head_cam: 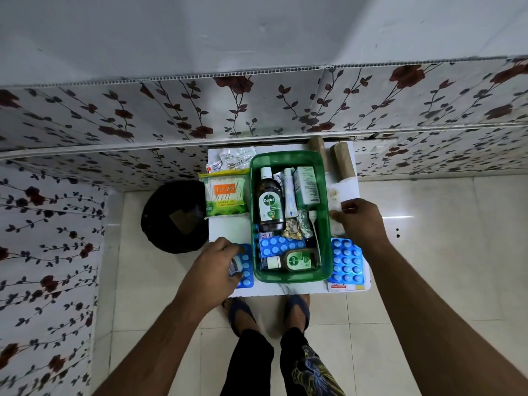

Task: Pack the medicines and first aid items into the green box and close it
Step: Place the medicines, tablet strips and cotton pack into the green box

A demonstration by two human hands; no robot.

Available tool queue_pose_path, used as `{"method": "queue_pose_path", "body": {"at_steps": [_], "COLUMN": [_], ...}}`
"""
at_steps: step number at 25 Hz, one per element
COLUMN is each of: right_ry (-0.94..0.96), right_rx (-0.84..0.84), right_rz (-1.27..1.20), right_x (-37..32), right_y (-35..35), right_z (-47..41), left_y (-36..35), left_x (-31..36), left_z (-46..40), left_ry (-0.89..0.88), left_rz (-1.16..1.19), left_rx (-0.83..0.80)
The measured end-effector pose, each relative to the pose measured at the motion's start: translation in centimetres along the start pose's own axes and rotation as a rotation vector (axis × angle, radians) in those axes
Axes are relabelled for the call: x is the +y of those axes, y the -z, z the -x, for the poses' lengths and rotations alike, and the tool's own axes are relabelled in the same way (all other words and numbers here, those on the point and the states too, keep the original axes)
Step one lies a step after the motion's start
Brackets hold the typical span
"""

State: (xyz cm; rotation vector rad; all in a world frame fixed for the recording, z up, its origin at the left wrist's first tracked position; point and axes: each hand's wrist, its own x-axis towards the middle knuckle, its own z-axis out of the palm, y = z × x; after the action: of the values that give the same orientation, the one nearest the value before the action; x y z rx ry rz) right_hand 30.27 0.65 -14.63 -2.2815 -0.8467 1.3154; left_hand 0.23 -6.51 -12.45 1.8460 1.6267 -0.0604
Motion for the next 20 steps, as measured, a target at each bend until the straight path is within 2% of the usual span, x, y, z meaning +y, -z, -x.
{"method": "queue_pose_path", "body": {"at_steps": [5,8,10,11,13,16,20], "right_ry": [0.011,0.038,0.067,0.074,0.087,0.118,0.127], "right_rx": [-0.023,0.029,0.098,0.119,0.13,0.137,0.146], "right_rz": [-0.032,-0.057,-0.073,-0.092,-0.143,-0.183,-0.212], "right_x": [0.3,0.0,-0.3,-0.6,-1.1,-1.7,-1.9], "right_y": [0.4,1.3,1.9,2.1,2.4,2.8,3.3], "right_z": [-0.1,0.9,1.8,2.3,3.1,4.1,4.5], "left_y": [1.2,5.2,8.1,9.2,9.8,8.3,5.5], "left_x": [0.9,3.3,6.4,8.1,10.7,12.4,13.4], "left_z": [-0.2,1.0,-0.2,-1.4,-5.1,-10.3,-12.8], "left_ry": [0.043,0.149,0.098,0.072,0.053,0.127,0.184], "left_rz": [0.003,0.264,0.381,0.384,0.269,0.115,0.049], "left_rx": [0.016,0.311,0.472,0.491,0.427,0.309,0.291]}}
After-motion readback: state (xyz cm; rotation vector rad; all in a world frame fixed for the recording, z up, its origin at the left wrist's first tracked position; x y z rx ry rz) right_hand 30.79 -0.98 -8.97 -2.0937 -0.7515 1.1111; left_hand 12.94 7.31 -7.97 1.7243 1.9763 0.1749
